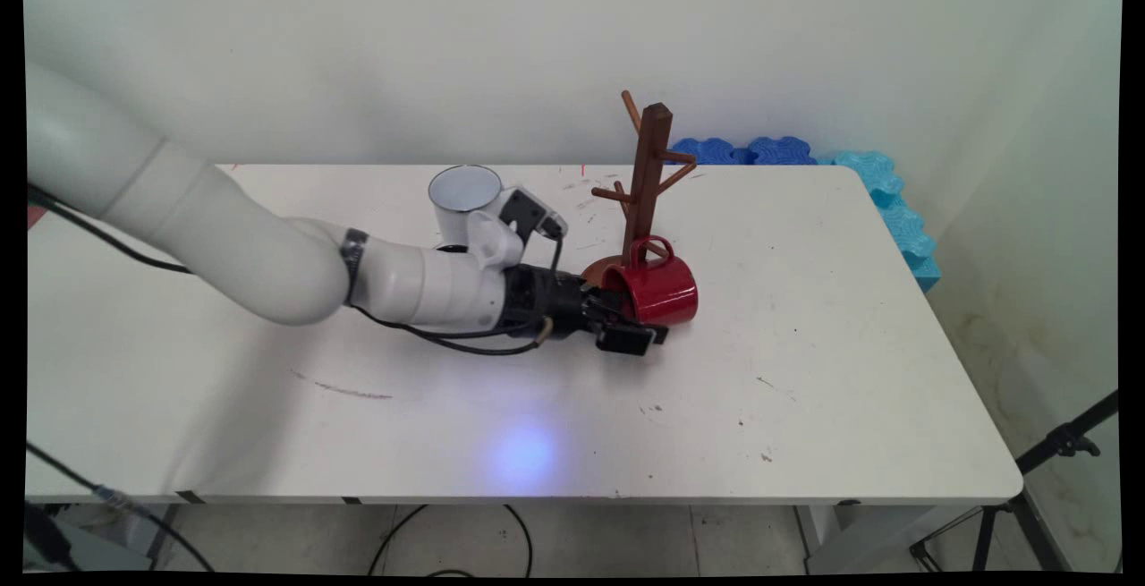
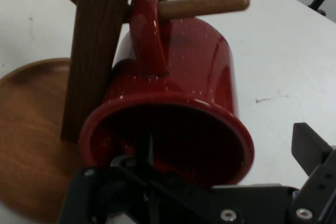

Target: Pick up the red mug from the rack

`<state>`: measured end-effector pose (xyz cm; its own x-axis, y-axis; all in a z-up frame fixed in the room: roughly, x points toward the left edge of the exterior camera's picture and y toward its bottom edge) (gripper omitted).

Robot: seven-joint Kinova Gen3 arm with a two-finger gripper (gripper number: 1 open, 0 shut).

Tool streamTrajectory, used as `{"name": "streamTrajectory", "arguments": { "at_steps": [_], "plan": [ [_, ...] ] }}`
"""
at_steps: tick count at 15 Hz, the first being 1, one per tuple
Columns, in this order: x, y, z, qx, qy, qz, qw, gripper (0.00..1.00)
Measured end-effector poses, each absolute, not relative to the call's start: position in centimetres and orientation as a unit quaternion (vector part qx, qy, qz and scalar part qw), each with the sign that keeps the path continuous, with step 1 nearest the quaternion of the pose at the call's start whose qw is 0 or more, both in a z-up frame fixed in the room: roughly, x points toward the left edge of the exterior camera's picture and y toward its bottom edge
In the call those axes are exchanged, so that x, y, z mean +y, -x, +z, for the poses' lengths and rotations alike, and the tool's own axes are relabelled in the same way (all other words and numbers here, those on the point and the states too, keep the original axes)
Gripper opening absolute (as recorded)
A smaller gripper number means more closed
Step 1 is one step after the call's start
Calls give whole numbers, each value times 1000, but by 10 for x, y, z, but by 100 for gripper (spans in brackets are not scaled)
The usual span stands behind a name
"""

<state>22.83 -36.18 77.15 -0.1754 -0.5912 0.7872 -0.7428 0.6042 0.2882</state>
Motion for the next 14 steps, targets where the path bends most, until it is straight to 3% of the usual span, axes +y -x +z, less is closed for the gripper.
{"name": "streamTrajectory", "arguments": {
  "at_steps": [8,9,14],
  "plan": [
    [-380,-210,749,-752,-437,81,487,100],
    [-382,-208,747,-751,-437,81,489,0],
    [-386,-203,743,-747,-432,81,499,0]
  ]
}}
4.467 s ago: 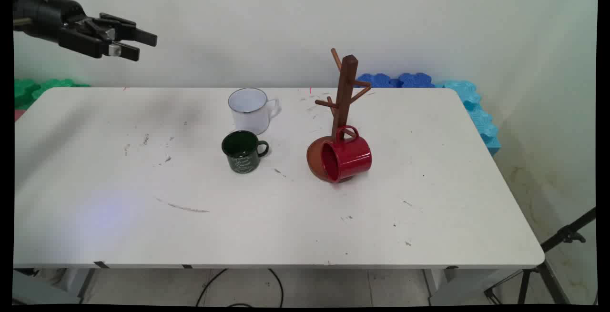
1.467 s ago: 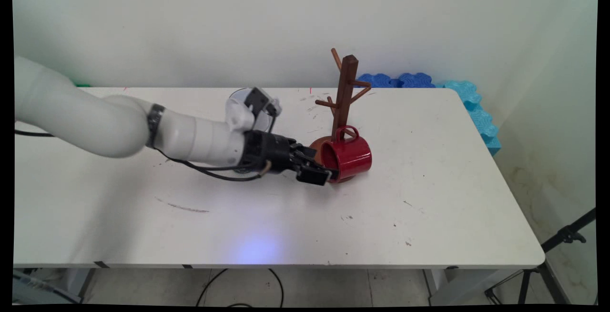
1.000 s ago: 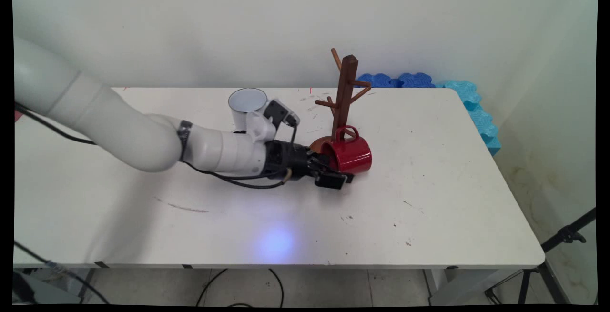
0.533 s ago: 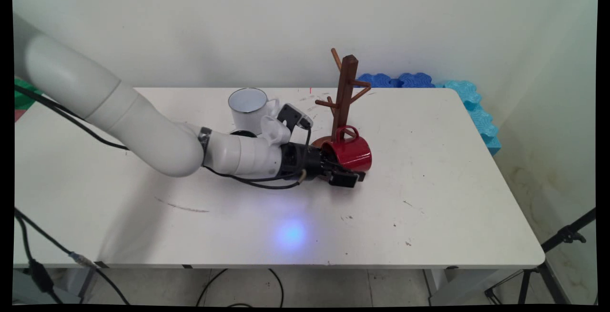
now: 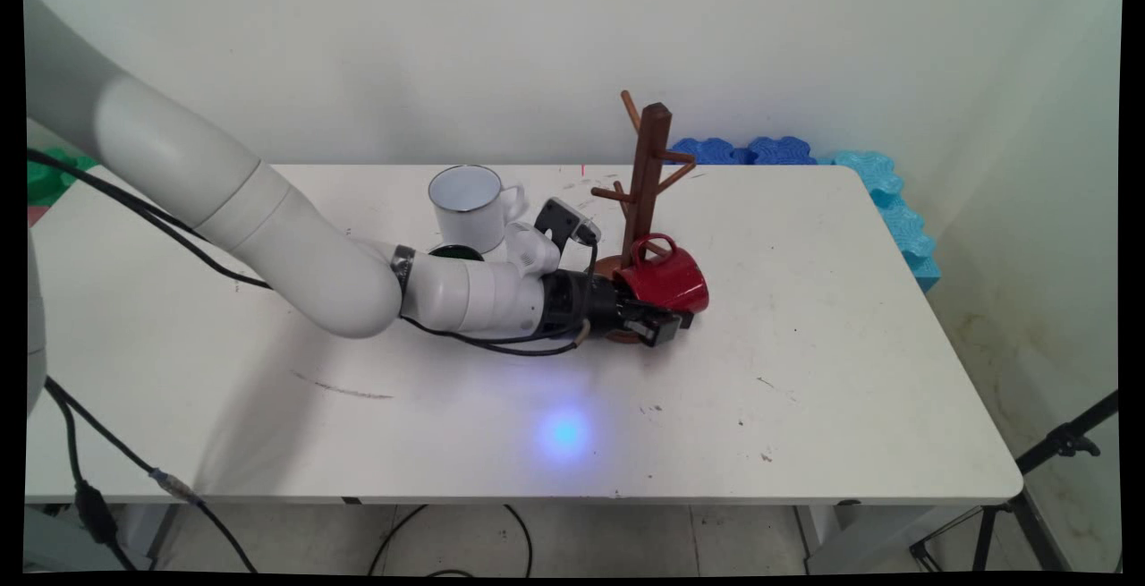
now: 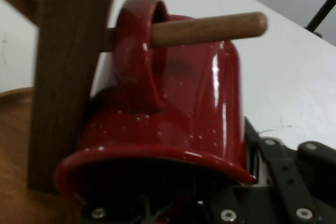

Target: Place the picked object on the table

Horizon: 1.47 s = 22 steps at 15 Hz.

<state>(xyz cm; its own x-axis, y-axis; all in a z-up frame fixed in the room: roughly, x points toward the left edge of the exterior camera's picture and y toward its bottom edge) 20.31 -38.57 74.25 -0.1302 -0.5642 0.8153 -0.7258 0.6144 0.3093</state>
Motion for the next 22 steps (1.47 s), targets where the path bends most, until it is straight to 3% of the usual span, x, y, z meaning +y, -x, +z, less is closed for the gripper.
{"name": "streamTrajectory", "arguments": {
  "at_steps": [10,22],
  "plan": [
    [-381,-200,744,-744,-419,76,515,0],
    [-348,-199,768,-750,-371,64,544,0]
  ]
}}
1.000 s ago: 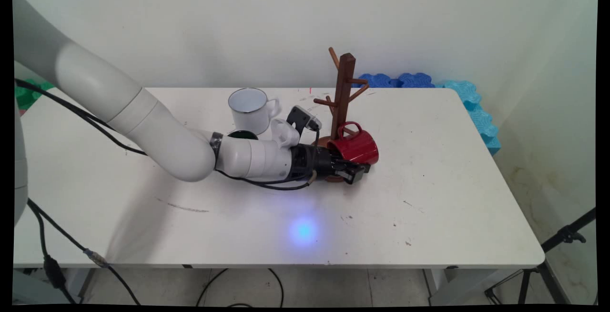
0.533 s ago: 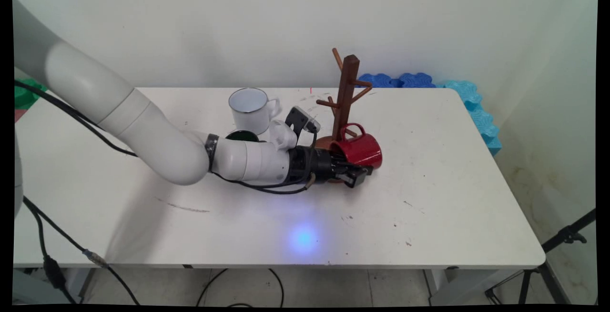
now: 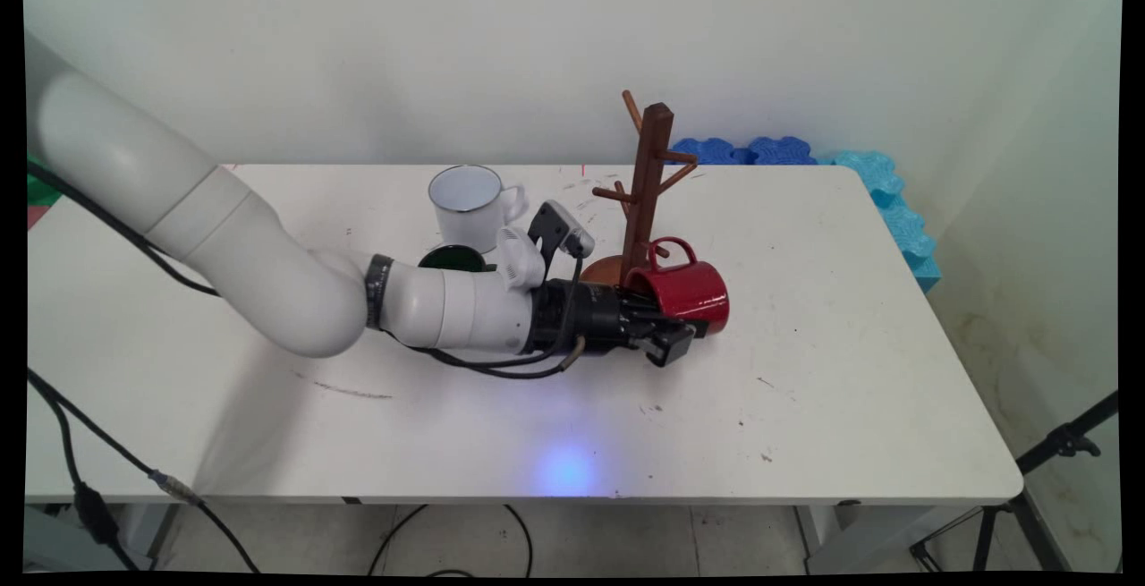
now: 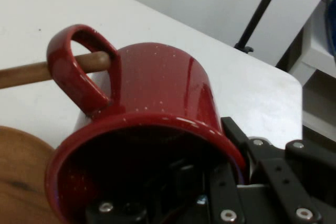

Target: Place the picked object on the table

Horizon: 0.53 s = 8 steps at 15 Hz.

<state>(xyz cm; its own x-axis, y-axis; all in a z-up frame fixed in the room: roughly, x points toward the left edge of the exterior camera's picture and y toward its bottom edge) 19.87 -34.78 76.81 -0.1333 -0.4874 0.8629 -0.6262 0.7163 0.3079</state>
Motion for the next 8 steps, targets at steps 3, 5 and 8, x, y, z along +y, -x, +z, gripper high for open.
{"name": "streamTrajectory", "arguments": {
  "at_steps": [3,5,8],
  "plan": [
    [-338,-202,775,-754,-355,63,549,0],
    [-332,-205,780,-756,-344,64,553,0],
    [-324,-211,788,-761,-326,67,556,0]
  ]
}}
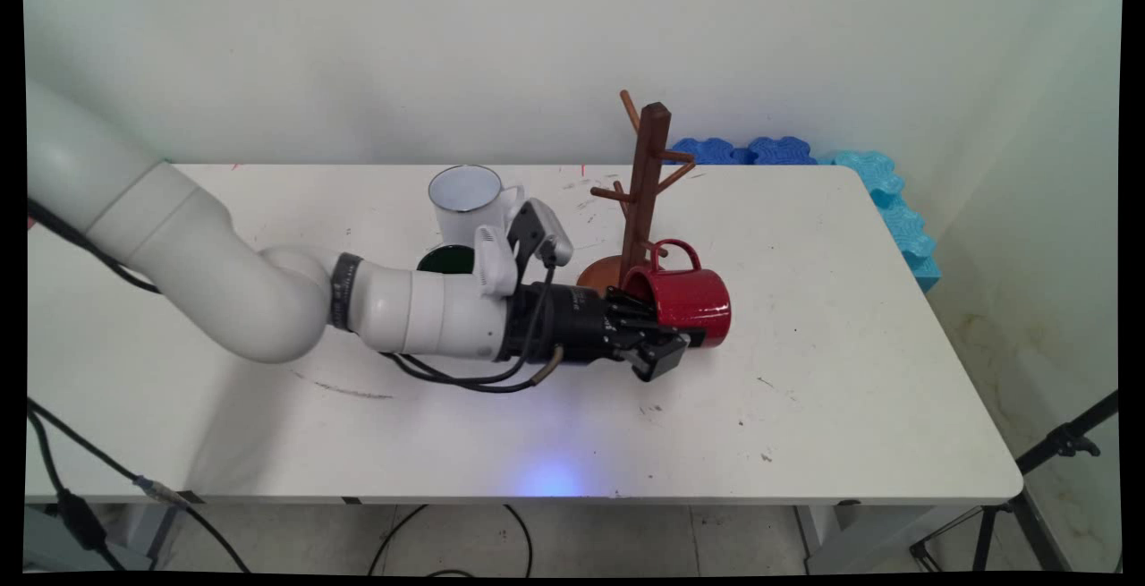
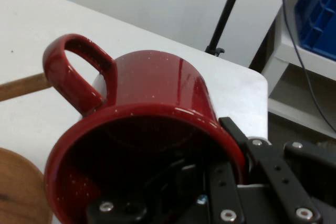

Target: Place the picked object on the table

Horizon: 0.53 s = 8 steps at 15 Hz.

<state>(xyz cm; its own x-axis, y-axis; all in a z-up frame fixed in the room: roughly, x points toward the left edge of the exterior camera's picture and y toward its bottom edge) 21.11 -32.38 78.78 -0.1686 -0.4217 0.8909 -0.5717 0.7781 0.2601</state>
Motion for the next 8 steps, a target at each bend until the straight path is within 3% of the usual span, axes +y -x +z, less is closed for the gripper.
{"name": "streamTrajectory", "arguments": {
  "at_steps": [8],
  "plan": [
    [-312,-239,811,-787,-291,75,539,0]
  ]
}}
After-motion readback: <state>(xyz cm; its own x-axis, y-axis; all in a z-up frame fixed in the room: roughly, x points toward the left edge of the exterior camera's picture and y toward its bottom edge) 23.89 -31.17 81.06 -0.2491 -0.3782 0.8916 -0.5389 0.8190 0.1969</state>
